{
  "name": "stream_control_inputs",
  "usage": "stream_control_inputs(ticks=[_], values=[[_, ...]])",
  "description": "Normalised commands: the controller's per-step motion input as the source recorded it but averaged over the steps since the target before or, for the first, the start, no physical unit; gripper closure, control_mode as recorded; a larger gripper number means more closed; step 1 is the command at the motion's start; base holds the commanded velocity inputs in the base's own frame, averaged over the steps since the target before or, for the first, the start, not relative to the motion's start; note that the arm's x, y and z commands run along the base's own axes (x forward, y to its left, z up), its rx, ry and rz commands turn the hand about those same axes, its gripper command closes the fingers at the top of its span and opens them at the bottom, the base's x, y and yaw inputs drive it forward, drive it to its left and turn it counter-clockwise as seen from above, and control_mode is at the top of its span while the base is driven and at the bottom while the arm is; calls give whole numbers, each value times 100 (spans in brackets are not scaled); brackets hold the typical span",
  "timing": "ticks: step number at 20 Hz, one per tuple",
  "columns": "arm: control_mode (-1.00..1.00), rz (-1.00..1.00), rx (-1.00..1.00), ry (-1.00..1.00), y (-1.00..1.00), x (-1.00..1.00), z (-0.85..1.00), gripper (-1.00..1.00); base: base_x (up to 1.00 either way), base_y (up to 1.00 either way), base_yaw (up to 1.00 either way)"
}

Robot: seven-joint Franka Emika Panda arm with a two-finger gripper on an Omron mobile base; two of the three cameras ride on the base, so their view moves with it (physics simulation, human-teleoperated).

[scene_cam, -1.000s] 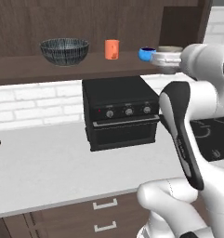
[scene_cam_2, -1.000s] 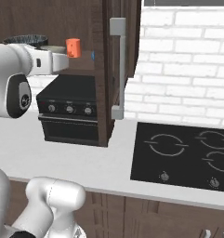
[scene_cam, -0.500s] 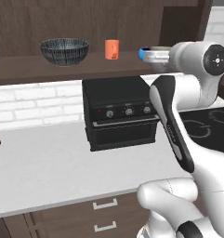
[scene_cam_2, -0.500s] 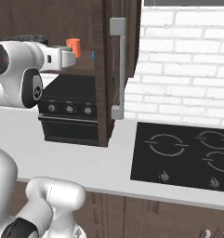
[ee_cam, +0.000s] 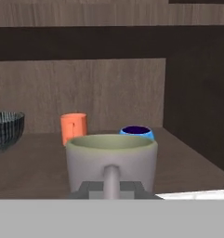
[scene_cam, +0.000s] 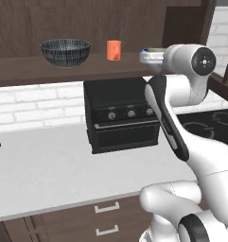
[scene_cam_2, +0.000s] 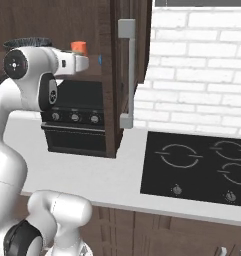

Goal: Gather all objects into one cabinet and sort the glasses and bowls to opposite sides.

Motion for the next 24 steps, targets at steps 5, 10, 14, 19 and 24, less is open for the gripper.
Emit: stream_control_inputs(ticks=[5, 10, 14, 19, 24], values=[[-100, 0, 0, -1, 0, 44, 0, 100, 0, 0, 0], [-100, 0, 0, -5, 0, 16, -7, 100, 0, 0, 0], [-100, 0, 0, -1, 0, 13, -16, 100, 0, 0, 0], [-100, 0, 0, -7, 0, 4, -1, 100, 0, 0, 0], [-100, 0, 0, -9, 0, 7, 0, 100, 0, 0, 0]])
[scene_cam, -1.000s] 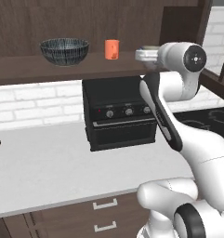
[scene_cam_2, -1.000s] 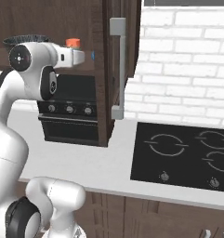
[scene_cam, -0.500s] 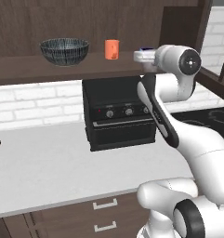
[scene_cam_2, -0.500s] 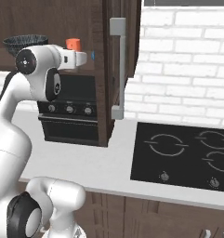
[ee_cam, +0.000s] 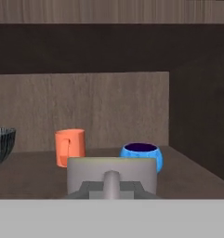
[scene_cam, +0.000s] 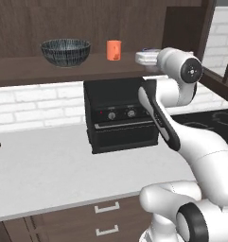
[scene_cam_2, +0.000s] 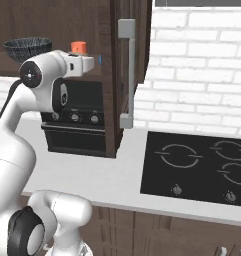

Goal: Gather all objects into one cabinet and sort the glasses and bowls to opposite sides.

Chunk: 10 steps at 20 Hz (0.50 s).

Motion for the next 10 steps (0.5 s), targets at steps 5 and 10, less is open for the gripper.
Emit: stream_control_inputs(ticks=[5, 10], values=[[-100, 0, 0, -4, 0, 10, 0, 100, 0, 0, 0], [-100, 0, 0, -4, 0, 0, 2, 100, 0, 0, 0]])
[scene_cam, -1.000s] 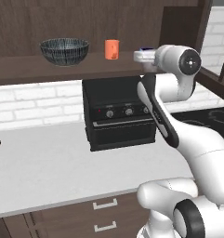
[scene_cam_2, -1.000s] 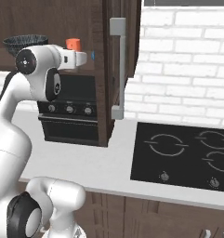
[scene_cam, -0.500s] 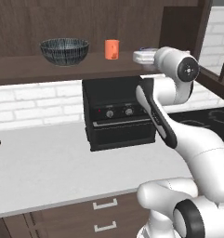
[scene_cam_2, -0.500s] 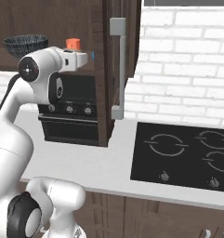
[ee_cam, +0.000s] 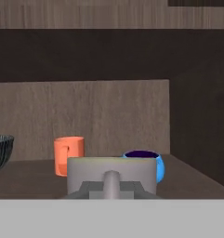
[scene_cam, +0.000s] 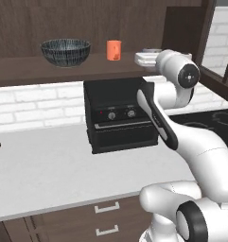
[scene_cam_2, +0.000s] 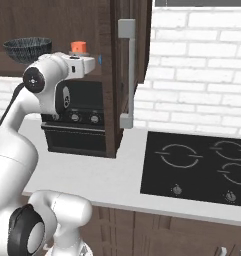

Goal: Gather all objects into one cabinet and sort the glasses and bowls to opposite sides.

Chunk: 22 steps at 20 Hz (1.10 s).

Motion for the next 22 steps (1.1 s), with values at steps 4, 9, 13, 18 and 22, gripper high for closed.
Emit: stream_control_inputs(ticks=[4, 9, 13, 18, 22], values=[[-100, 0, 0, -1, 0, 0, -3, 100, 0, 0, 0], [-100, 0, 0, 0, 0, 0, -22, 100, 0, 0, 0], [-100, 0, 0, 0, 0, 0, -16, 100, 0, 0, 0], [-100, 0, 0, 0, 0, 1, -2, 100, 0, 0, 0], [-100, 0, 0, 0, 0, 17, 0, 100, 0, 0, 0]])
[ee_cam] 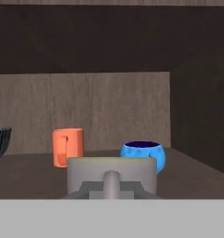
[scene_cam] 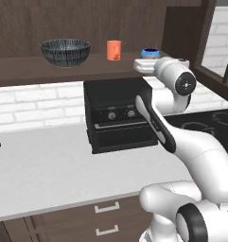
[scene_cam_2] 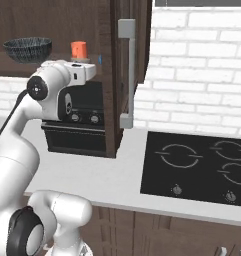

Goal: Gather all objects into one cabinet and sort the glasses and bowls to opposite sides.

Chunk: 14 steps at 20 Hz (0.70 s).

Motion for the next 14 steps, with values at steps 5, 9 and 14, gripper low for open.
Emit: stream_control_inputs(ticks=[5, 9, 14], values=[[-100, 0, 0, 0, 0, 36, 0, 100, 0, 0, 0], [-100, 0, 0, 0, 0, 46, 0, 100, 0, 0, 0], [-100, 0, 0, 0, 0, 43, 0, 100, 0, 0, 0]])
